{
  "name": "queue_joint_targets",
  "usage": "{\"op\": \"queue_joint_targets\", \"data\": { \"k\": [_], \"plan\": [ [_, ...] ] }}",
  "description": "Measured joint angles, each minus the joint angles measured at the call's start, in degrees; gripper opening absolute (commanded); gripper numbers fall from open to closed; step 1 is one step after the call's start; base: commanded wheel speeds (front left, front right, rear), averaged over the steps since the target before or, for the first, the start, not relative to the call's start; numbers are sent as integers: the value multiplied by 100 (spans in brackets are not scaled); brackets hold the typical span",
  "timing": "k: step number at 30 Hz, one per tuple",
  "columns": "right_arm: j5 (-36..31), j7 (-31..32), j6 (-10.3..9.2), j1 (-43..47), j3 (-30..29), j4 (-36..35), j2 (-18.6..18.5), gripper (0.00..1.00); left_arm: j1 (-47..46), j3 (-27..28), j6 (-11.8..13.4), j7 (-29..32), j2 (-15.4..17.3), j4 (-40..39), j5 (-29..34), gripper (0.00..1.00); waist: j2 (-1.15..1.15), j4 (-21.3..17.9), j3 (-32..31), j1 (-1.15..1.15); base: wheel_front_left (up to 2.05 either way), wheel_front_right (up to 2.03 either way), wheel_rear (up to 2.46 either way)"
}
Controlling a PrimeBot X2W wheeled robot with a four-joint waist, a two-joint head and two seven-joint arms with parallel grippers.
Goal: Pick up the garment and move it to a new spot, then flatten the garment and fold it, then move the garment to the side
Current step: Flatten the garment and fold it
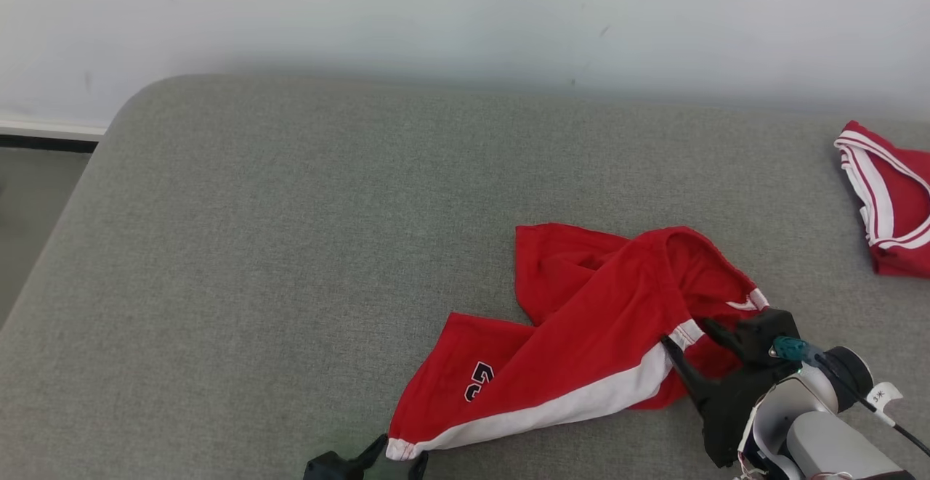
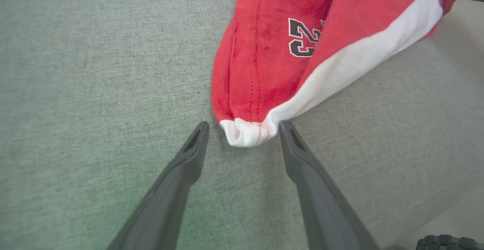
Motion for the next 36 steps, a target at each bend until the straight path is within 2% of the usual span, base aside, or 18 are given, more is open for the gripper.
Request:
{"op": "queue_joint_targets", "data": {
  "k": [1, 2, 7, 11, 18, 22, 29, 33, 34, 36],
  "plan": [
    [48, 29, 0, -33, 48, 11, -15, 15, -37, -33, 0, 0, -13, 43, -25, 13, 1, 7, 15, 0, 0, 0, 0],
    [85, 29, 0, -59, 94, 20, -27, 0, -80, -67, 0, 0, -25, 91, -56, 0, 0, 12, 27, 0, 0, 0, 0],
    [222, -186, 0, -112, 298, -40, -82, 0, -160, -99, 0, 0, -57, 122, -282, 0, 0, 13, 21, 0, 0, 0, 0],
    [347, -495, 0, -92, 393, -188, -114, 0, -115, 127, 0, 0, -23, -169, -328, 0, 0, -10, -59, 0, 0, 0, 0],
    [750, -899, 0, -29, 118, -557, -140, 0, -30, 770, 0, 0, 246, -768, -247, 0, 0, -127, -224, -1, 0, 0, 0],
    [859, -944, 0, -217, -70, -742, -162, 0, -316, 910, 0, 0, 428, -983, -201, 0, 0, -218, -248, -1, 0, 0, 0],
    [1410, -740, 0, -1250, -499, -1106, -44, 0, -2001, 494, -1, 233, 1035, -1214, -252, 0, 0, -382, -18, -1, 0, 0, 0],
    [1612, -446, 0, -2197, -689, -1120, 32, 0, -3380, 260, 0, 657, 1284, -1312, -609, 0, 0, -447, 314, -1, 0, 0, 0],
    [1659, -254, 0, -2776, -727, -1053, 85, 0, -4068, 156, -1, 851, 1391, -1279, -753, 0, 1, -474, 516, 0, 0, 0, 0],
    [1717, -79, 0, -3411, -775, -943, 178, 0, -4754, 48, -1, 1050, 1475, -1184, -961, 0, 0, -499, 732, 0, 0, 0, 0]
  ]
}}
